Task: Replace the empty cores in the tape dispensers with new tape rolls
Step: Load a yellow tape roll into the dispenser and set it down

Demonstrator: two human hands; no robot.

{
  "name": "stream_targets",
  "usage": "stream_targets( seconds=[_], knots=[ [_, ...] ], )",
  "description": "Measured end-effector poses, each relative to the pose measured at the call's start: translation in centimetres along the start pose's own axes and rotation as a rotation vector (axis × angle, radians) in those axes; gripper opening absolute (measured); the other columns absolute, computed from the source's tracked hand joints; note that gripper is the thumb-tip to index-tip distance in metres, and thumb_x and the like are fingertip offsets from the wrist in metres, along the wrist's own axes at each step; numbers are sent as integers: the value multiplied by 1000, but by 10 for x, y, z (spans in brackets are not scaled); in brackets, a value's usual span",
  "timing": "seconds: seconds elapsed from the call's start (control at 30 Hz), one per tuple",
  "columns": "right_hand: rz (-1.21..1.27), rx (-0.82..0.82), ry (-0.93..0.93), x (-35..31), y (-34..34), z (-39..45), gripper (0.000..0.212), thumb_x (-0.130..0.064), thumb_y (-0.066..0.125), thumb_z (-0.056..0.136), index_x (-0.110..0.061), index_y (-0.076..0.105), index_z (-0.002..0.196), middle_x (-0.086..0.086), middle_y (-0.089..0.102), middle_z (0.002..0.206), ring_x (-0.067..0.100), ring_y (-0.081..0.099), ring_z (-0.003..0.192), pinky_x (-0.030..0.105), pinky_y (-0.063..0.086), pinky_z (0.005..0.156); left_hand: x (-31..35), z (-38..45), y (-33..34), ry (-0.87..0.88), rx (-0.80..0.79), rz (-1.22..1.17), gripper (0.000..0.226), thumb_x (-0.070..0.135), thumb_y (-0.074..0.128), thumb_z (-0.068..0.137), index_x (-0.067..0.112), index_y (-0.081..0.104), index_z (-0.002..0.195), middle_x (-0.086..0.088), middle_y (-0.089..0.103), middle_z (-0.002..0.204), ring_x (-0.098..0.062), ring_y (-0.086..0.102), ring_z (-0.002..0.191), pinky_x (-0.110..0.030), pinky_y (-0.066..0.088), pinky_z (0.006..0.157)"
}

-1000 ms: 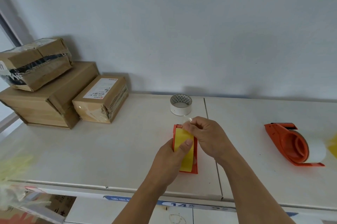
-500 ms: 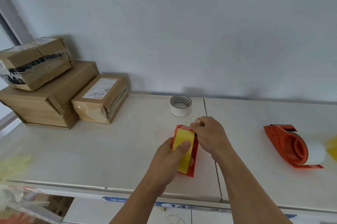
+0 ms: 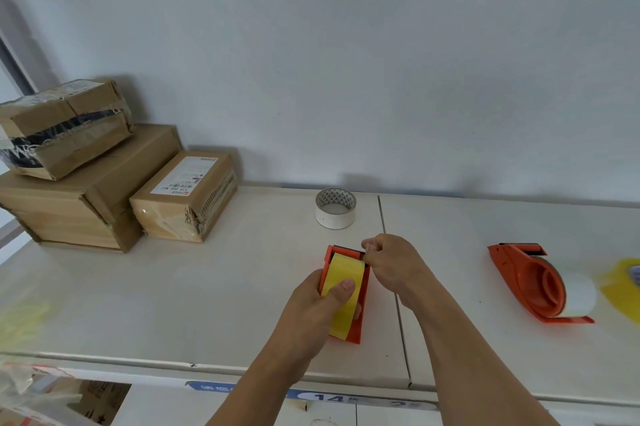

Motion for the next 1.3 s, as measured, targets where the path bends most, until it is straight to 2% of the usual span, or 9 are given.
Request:
stream_targets(
  seconds=[0.07,0.13,0.27,0.43,0.77,0.9,0.97,1.1,1.3],
  knots=[
    [-34,1,22,8,-1,0,13,-6,53,90,-10,60,79,16,67,122,29,61,109,43,48,98,-1,-1,-2,-2,3,-18,29,50,56,90,27,64,106,6,78,89,-12,74,84,-29,58,78],
    [-30,6,19,12,-4,1,28,-5,54,90,-18,49,66,10,68,121,25,61,110,39,48,98,0,-1,-3,3,-4,-30,19,44,57,93,29,64,102,11,78,83,-6,74,76,-27,57,73],
    [-87,25,-44,9,-7,8,21,-21,59,93,-11,57,74,9,71,103,26,63,98,43,51,88,-1,-5,-2,2,-13,16,24,47,55,93,29,62,108,10,78,85,-7,74,80,-27,57,77],
    [-190,1,-61,4,-2,15,22,-31,63,90,-26,57,69,-4,66,83,17,62,84,39,53,79,-2,-6,-3,-3,2,27,32,49,53,93,26,61,114,3,76,99,-15,72,92,-40,57,92],
    [-183,110,10,11,-5,25,20,-38,61,90,-25,66,75,-6,70,84,15,63,83,34,50,73,2,-17,-2,14,-49,73,28,46,51,94,26,60,112,9,77,86,-2,72,76,-17,53,67],
    [-100,106,2,5,4,31,22,-41,62,88,-27,65,71,-9,70,78,14,63,80,35,51,74,-2,-19,0,-53,-113,93,25,43,51,97,25,60,111,11,78,82,-3,73,79,-28,57,79],
    [3,89,-14,2,8,35,21,-39,64,88,-26,64,71,-8,69,75,15,63,79,37,51,76,-5,-13,-2,-166,-97,8,38,46,56,91,20,58,120,-4,76,101,-22,71,97,-46,53,96],
    [122,90,-23,6,12,36,24,-31,66,89,-20,62,69,0,65,74,16,57,72,37,49,73,0,-5,-4,-327,-64,-24,75,73,56,73,22,51,128,-7,64,122,-28,64,109,-47,48,103],
    [268,84,51,14,10,43,23,-26,66,90,-7,65,78,3,71,77,19,66,75,36,52,73,2,-5,4,-319,-220,-125,33,31,52,97,2,63,109,-20,73,80,-33,68,69,-46,55,82]
  ],
)
Point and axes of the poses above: each hand's wrist, its own z-axis towards the middle knuckle, its own y-axis out of the palm, x = y × z, the point moved 9 cm from there along z, towards the middle knuckle
